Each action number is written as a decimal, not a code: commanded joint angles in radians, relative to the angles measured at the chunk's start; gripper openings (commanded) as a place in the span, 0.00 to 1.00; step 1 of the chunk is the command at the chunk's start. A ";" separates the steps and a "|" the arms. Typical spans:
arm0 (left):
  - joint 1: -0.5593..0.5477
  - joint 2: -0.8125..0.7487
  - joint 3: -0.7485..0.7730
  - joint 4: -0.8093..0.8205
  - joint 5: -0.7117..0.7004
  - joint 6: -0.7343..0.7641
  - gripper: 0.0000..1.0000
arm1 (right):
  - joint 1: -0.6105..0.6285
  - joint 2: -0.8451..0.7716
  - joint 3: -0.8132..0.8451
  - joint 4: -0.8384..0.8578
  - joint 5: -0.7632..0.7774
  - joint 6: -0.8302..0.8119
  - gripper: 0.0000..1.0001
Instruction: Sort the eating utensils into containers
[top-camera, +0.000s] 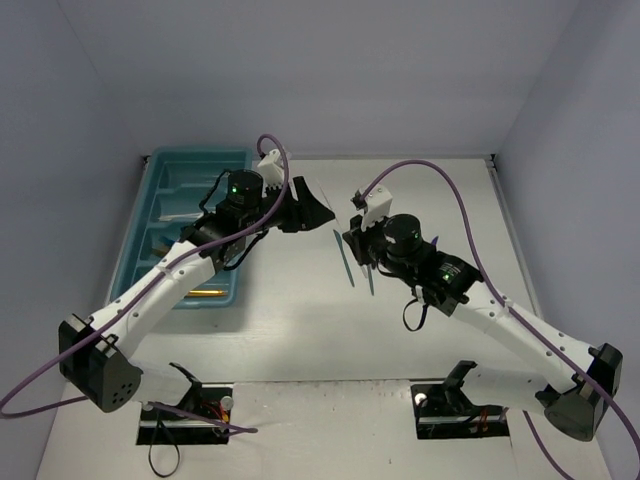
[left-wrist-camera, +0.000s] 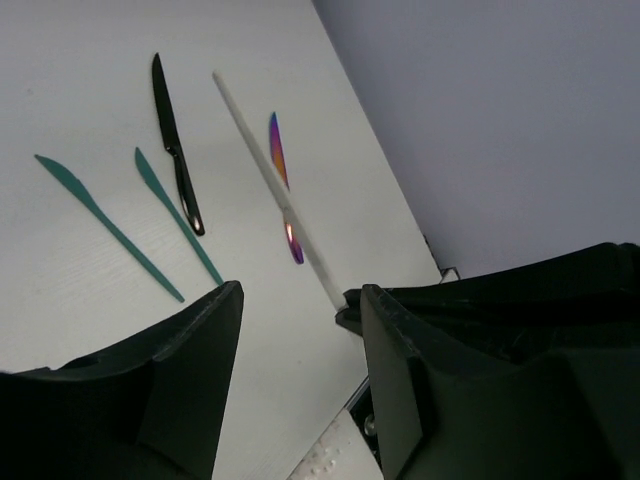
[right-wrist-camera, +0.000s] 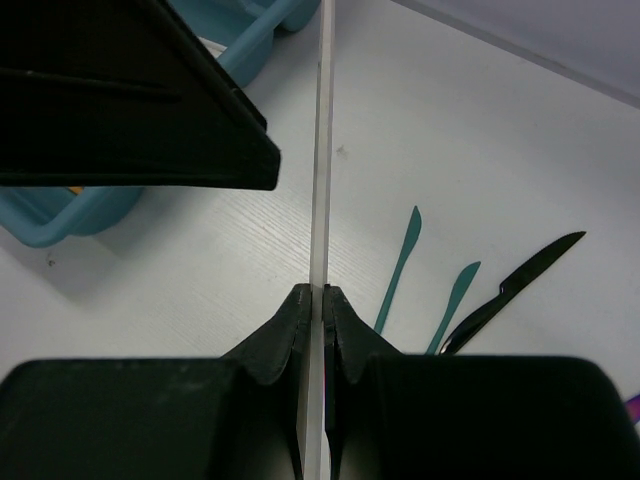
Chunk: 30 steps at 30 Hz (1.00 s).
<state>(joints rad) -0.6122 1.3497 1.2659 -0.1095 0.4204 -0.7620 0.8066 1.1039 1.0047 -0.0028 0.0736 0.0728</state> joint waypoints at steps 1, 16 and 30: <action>-0.032 0.009 0.023 0.185 -0.019 -0.072 0.40 | 0.007 -0.020 -0.003 0.089 -0.015 -0.013 0.00; -0.078 0.060 0.015 0.186 -0.047 -0.098 0.26 | 0.008 -0.012 -0.021 0.111 0.007 -0.011 0.00; -0.079 0.074 0.009 0.148 -0.076 -0.112 0.28 | 0.008 -0.015 -0.032 0.122 0.056 -0.005 0.00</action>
<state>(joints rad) -0.6800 1.4382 1.2659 -0.0131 0.3568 -0.8576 0.8059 1.1042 0.9716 0.0062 0.1139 0.0731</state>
